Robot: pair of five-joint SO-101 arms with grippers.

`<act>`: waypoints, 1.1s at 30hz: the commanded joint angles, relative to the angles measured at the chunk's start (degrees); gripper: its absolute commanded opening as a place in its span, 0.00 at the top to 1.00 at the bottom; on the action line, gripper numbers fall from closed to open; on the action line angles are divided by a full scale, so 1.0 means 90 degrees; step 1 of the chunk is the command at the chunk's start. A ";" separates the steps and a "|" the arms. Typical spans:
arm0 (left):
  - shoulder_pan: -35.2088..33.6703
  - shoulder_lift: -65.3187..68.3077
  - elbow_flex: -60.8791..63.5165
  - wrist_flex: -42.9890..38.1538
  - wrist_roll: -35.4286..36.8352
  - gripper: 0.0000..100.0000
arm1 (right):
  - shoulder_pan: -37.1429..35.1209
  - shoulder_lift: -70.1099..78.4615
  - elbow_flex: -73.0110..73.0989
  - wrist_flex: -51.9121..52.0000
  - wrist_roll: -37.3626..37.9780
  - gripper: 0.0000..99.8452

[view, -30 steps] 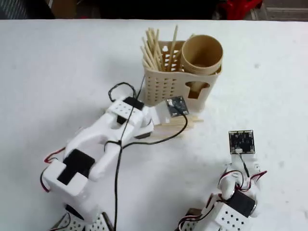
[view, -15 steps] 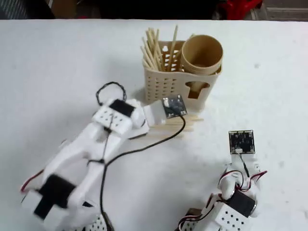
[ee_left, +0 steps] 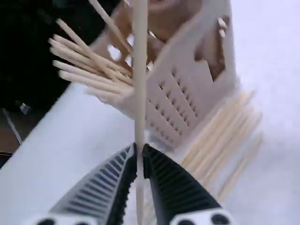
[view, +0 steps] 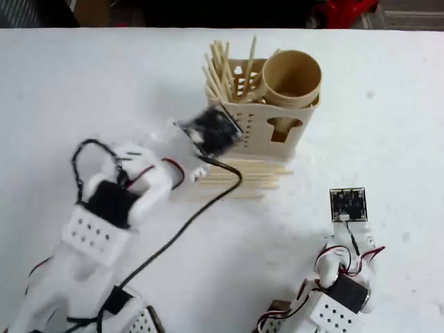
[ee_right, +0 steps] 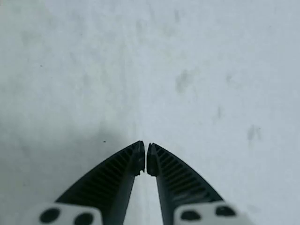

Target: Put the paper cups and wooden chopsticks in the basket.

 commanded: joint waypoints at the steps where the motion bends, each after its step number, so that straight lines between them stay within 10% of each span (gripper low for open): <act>1: -0.0015 -0.0308 -0.1055 -0.0801 0.1309 0.98 | 0.0034 0.0034 0.0059 -0.0083 -0.0010 0.98; 12: 0.0112 0.0728 -0.2188 -0.2862 0.2452 0.98 | 0.0034 0.0034 0.0059 -0.0083 -0.0010 0.98; 19: 0.0122 0.1177 -0.2393 -0.0635 0.2286 0.98 | 0.0034 0.0034 0.0059 -0.0083 -0.0010 0.98; 27: 0.0747 0.1226 -0.0977 0.2247 -0.0791 0.98 | 0.0034 0.0034 0.0059 -0.0083 -0.0010 0.98; 33: 0.1021 0.1236 0.0723 0.2393 -0.1788 0.96 | 0.0034 0.0034 0.0059 -0.0083 -0.0010 0.98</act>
